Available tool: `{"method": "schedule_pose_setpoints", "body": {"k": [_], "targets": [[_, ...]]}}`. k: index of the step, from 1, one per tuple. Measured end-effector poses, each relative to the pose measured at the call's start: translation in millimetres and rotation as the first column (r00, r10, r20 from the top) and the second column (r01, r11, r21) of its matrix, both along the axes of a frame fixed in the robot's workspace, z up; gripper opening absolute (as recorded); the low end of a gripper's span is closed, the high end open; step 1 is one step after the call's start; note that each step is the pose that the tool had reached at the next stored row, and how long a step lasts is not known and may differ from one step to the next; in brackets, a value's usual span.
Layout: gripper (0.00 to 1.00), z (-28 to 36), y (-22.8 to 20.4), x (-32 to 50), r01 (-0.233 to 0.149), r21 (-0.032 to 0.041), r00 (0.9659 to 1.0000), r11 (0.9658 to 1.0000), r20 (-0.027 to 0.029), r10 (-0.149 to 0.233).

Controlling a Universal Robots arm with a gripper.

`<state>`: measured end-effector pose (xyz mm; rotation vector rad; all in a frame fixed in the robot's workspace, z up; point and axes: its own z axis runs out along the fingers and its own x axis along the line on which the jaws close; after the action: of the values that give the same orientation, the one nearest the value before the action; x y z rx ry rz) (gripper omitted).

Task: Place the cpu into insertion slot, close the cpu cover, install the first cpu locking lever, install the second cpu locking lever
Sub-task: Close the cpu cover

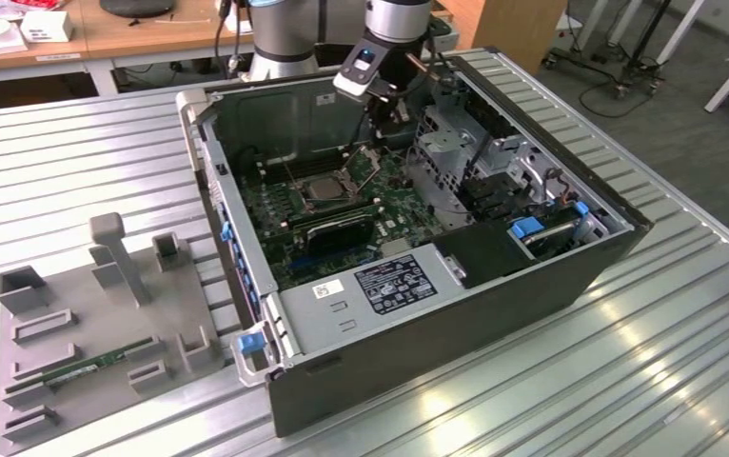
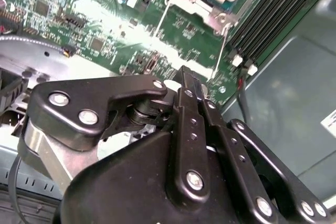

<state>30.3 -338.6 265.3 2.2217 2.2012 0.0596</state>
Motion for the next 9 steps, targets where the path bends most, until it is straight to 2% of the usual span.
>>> {"method": "schedule_pose_setpoints", "body": {"k": [4, 9], "targets": [[0.11, 0.0, 0.0, 7.3, 0.000, 0.0000, 1.0000, 1.0000, 0.0000, 0.000], [0.11, -1.6, 0.0, 10.0, 0.000, 0.0000, 1.0000, 1.0000, 0.0000, 0.000]]}}
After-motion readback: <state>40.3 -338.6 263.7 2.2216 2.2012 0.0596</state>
